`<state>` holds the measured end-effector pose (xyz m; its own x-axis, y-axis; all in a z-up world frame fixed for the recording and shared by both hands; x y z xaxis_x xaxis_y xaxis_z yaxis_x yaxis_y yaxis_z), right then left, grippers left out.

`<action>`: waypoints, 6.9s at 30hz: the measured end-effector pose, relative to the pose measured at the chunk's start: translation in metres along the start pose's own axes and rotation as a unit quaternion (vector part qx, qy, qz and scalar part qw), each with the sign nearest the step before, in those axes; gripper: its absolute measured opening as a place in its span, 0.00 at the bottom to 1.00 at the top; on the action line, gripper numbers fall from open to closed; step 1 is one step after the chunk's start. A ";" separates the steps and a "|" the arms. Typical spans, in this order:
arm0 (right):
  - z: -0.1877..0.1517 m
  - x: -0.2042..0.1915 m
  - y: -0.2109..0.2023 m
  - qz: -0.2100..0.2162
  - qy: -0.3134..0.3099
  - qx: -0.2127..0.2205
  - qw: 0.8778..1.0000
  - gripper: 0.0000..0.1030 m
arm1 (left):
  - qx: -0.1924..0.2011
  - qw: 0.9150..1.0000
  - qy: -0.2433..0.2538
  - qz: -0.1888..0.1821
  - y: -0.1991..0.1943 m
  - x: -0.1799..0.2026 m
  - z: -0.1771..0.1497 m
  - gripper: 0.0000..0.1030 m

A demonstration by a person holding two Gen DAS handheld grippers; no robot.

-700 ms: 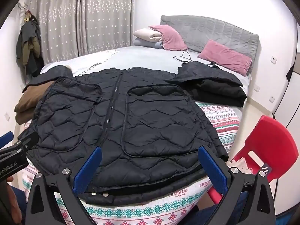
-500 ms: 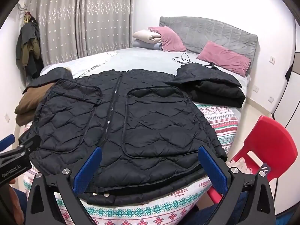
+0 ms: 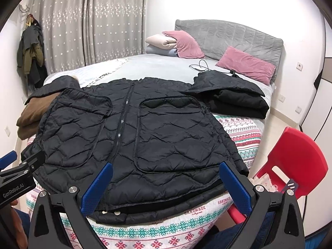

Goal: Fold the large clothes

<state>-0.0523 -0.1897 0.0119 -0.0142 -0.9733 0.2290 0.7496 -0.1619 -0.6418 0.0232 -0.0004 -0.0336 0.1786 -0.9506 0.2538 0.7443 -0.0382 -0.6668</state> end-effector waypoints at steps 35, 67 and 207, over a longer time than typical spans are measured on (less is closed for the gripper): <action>-0.003 0.001 -0.005 0.005 0.016 0.025 1.000 1.00 | 0.006 0.999 0.042 0.026 -0.004 0.004 -0.004 1.00; -0.040 0.130 0.099 -0.042 0.129 -0.093 0.986 1.00 | -0.062 0.981 -0.151 0.107 0.033 -0.143 0.024 0.99; 0.242 -0.163 0.381 0.113 -0.310 0.031 0.944 0.49 | -0.119 0.973 -0.197 0.036 0.191 -0.070 0.194 0.98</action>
<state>0.3958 -0.0533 -0.0922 0.5264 -0.6969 0.4871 0.7244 0.0675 -0.6861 0.2777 0.1185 -0.0428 0.4921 -0.7632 0.4188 0.5599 -0.0909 -0.8236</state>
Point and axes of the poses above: each gripper's, at about its wrist camera, not at the fingertips, and y roughly the way its jaws point, x to its right, z to its top, the point moved 4 cm from there along y, roughly the way its jaws point, and after that the axes turned 13 degrees about -y, right-handed, at the moved point
